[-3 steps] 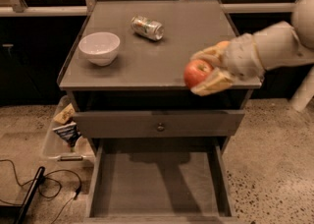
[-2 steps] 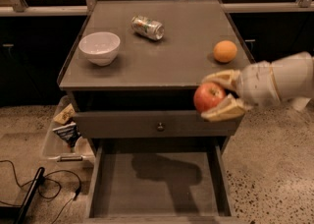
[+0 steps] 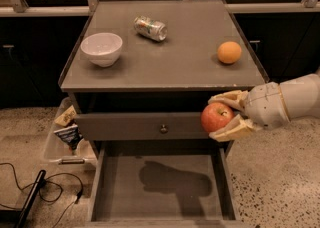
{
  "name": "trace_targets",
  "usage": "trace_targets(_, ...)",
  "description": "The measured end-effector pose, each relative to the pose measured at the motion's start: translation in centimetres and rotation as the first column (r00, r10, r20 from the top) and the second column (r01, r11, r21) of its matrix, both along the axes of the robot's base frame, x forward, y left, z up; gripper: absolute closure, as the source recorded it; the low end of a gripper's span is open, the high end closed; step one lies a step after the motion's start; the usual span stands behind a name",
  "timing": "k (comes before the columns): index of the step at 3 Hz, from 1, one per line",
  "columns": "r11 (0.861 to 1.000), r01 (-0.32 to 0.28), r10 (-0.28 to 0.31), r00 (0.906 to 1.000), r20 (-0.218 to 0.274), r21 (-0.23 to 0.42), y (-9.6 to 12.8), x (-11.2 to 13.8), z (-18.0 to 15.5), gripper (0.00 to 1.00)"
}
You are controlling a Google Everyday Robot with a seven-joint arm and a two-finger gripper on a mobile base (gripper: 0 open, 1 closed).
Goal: Place apple into middle drawer
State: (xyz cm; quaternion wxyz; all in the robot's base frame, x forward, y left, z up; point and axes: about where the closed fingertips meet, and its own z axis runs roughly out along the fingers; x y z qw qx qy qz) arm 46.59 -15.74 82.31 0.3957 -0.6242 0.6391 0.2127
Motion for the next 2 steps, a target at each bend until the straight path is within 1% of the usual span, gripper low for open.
trace_targets(1,1.0,-0.02,0.02,0.9996,0.018,-0.001,0.3,-2.3,-2.8,1.0)
trace_targets(2,0.998,-0.057,0.057,0.9984,0.006,-0.011,1.6,-3.4,-9.5,1.0)
